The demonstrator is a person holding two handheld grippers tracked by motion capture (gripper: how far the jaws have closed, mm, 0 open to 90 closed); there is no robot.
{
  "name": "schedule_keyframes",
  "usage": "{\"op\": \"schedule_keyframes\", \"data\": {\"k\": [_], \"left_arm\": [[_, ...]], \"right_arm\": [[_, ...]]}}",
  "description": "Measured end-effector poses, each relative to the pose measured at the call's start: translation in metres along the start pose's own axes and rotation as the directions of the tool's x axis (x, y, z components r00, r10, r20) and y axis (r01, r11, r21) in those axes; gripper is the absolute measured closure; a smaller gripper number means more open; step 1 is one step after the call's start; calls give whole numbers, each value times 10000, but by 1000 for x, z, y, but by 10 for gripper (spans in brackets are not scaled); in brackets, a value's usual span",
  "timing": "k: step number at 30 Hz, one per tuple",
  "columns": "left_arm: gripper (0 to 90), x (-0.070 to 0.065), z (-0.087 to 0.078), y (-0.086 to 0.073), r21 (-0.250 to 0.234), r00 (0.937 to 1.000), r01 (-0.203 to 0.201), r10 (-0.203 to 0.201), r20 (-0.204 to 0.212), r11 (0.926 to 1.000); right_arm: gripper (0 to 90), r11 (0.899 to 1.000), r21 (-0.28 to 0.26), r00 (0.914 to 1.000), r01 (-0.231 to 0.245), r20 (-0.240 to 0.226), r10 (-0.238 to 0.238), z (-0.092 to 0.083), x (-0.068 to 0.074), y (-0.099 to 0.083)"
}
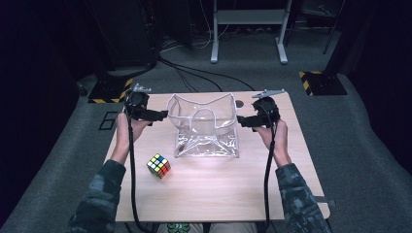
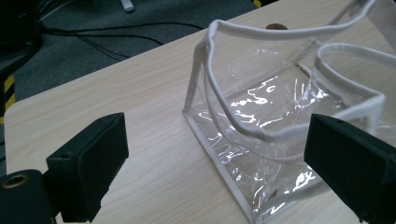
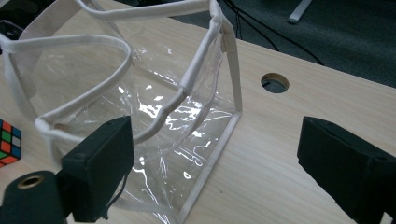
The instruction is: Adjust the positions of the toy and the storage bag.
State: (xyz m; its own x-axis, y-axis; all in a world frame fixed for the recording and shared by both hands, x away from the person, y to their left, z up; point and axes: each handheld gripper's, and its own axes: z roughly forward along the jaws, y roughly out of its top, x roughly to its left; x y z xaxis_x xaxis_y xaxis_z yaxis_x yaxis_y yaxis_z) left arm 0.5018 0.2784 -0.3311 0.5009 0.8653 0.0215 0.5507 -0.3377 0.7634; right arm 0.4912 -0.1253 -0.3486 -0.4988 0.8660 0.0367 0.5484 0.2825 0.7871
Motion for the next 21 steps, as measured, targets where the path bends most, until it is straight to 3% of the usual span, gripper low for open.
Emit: {"op": "schedule_keyframes", "data": {"k": [14, 19, 21], "left_arm": [[30, -13, -13, -54, -1, 9978, -615, 615, 234, 9981], [14, -11, -13, -85, -101, 9987, -466, 468, 223, 9989], [14, -10, -13, -91, -82, 9987, -473, 475, 207, 9988]], "right_arm": [[28, 10000, 7, 9999, -90, -146, 90, -9, 1, -45], [25, 9995, 296, 9998, -77, -169, 82, -4, 1, -74], [26, 9993, 358, 9998, -89, -173, 95, -3, 0, -79]]}}
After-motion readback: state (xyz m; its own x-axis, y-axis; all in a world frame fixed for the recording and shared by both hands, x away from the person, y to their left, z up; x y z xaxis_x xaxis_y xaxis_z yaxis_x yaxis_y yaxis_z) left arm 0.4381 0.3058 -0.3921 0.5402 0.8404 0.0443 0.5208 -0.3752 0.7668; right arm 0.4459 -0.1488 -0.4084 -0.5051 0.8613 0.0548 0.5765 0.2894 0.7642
